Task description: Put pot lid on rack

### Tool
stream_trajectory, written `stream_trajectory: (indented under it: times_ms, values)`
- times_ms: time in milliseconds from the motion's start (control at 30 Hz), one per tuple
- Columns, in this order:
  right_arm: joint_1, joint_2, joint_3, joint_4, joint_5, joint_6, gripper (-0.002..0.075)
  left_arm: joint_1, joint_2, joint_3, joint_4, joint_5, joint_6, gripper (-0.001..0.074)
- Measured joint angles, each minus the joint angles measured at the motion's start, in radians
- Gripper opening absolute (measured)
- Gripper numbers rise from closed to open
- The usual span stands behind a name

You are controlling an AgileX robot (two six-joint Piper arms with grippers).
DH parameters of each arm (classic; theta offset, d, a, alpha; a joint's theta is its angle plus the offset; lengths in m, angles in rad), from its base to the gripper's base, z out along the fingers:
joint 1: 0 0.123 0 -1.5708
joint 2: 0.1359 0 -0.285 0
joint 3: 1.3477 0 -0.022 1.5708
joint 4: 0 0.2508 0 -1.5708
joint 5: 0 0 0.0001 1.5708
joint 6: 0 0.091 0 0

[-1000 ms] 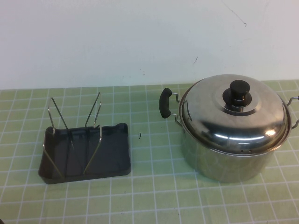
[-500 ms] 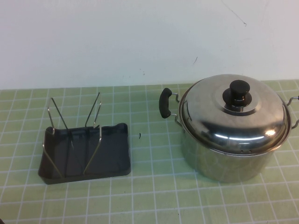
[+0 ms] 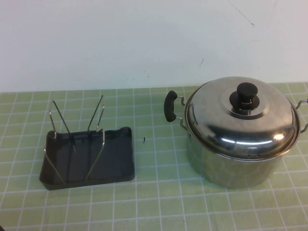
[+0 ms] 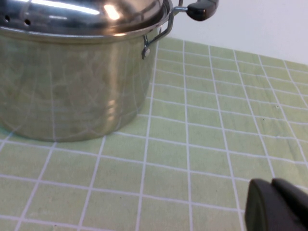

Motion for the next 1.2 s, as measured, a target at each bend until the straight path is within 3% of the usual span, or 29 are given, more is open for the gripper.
stream_trajectory:
  times_ms: [133, 300, 467, 633, 1200]
  values:
    - [0.0, 0.0, -0.02, 0.022, 0.025, 0.0, -0.0001, 0.0, 0.0, 0.0, 0.0, 0.0, 0.0, -0.0002]
    - [0.0, 0.0, -0.246, 0.038, 0.097, 0.0, -0.0001, 0.0, 0.0, 0.0, 0.0, 0.0, 0.0, -0.0002]
    - [0.0, 0.0, -0.404, 0.035, 0.038, 0.001, -0.0001, 0.0, 0.0, 0.0, 0.0, 0.0, 0.0, -0.0002]
    - [0.0, 0.0, -0.416, 0.044, -0.079, 0.004, -0.0001, 0.0, 0.0, 0.0, 0.0, 0.0, 0.004, -0.0002]
    - [0.0, 0.096, -0.35, 0.117, -0.202, 0.004, -0.0001, 0.0, 0.0, 0.0, 0.0, 0.0, 0.008, -0.0002]
